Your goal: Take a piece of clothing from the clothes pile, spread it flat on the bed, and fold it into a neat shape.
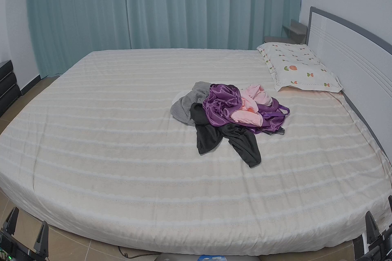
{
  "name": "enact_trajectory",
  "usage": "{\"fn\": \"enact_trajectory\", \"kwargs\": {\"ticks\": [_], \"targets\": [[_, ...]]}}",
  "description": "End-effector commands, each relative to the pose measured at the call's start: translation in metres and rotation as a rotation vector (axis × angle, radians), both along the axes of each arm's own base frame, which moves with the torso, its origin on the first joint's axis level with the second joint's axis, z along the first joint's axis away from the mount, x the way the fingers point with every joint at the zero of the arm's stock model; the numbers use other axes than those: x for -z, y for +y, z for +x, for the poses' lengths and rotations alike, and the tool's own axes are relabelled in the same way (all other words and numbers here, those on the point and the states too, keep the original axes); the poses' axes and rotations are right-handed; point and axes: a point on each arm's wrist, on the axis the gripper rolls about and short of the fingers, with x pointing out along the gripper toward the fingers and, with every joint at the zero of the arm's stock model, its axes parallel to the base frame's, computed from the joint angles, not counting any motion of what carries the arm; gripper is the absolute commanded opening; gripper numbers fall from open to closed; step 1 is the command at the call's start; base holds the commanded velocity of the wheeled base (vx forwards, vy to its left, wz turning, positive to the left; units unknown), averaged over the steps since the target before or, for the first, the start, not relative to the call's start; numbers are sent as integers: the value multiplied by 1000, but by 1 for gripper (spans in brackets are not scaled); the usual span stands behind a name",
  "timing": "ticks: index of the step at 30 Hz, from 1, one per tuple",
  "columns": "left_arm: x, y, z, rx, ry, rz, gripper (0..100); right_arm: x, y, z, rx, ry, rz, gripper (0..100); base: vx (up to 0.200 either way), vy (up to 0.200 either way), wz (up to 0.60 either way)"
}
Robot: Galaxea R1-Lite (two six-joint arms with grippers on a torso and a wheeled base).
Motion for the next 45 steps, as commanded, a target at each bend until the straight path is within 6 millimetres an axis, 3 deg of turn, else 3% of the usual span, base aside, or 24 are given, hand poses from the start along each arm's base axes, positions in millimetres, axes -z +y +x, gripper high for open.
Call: {"fn": "enact_trajectory", "kwargs": {"ticks": [1, 5, 7, 8, 9, 15, 17, 18, 19, 21, 28, 29, 30, 32, 34, 35, 42, 45], "targets": [[5, 0, 0, 0, 0, 0, 100, 5, 0, 0, -1, 0, 1, 100, 0, 0, 0], [5, 0, 0, -2, 0, 0, 100, -1, 0, -2, -4, -26, 4, 100, 0, 0, 0], [5, 0, 0, -2, 0, 0, 100, -19, 0, -5, -17, -74, 19, 100, 0, 0, 0], [5, 0, 0, 0, 0, 0, 100, -58, 0, -9, -32, -126, 57, 100, 0, 0, 0], [5, 0, 0, -2, 0, 0, 100, -65, 0, -7, -33, -111, 52, 100, 0, 0, 0], [5, 0, 0, 0, 0, 0, 100, -58, 2, 21, -100, 94, 9, 100, 0, 0, 0], [5, 0, 0, 0, 0, 0, 100, -58, 2, 21, -100, 94, 9, 100, 0, 0, 0], [5, 0, 0, 0, 0, 0, 100, -59, 3, 43, -126, 217, 65, 100, 0, 0, 0], [5, 0, 0, -2, 0, 0, 100, -59, 3, 44, -127, 223, 68, 100, 0, 0, 0], [5, 0, 0, -2, 0, 0, 100, -64, 8, 71, -183, 314, 102, 100, 0, 0, 0], [5, 0, 0, 0, 0, 0, 100, -61, 25, 147, -222, 452, 142, 100, 0, 0, 0], [5, 0, 0, 0, 0, 0, 100, -61, 26, 149, -223, 456, 141, 100, 0, 0, 0], [5, 0, 0, -2, 0, 0, 100, -56, 32, 170, -231, 485, 148, 100, 0, 0, 0], [5, 0, 0, -2, 0, 0, 100, -50, 39, 191, -236, 499, 173, 100, 0, 0, 0], [5, 0, 0, 0, 0, 0, 100, -47, 43, 203, -237, 505, 188, 100, 0, 0, 0], [5, 0, 0, -2, 0, 0, 100, -42, 49, 219, -238, 513, 211, 100, 0, 0, 0], [5, 0, 0, -2, 0, 0, 100, -14, 69, 282, -217, 570, 291, 100, 0, 0, 0], [5, 0, 0, 0, 0, 0, 100, 11, 82, 322, -190, 595, 353, 100, 0, 0, 0]]}}
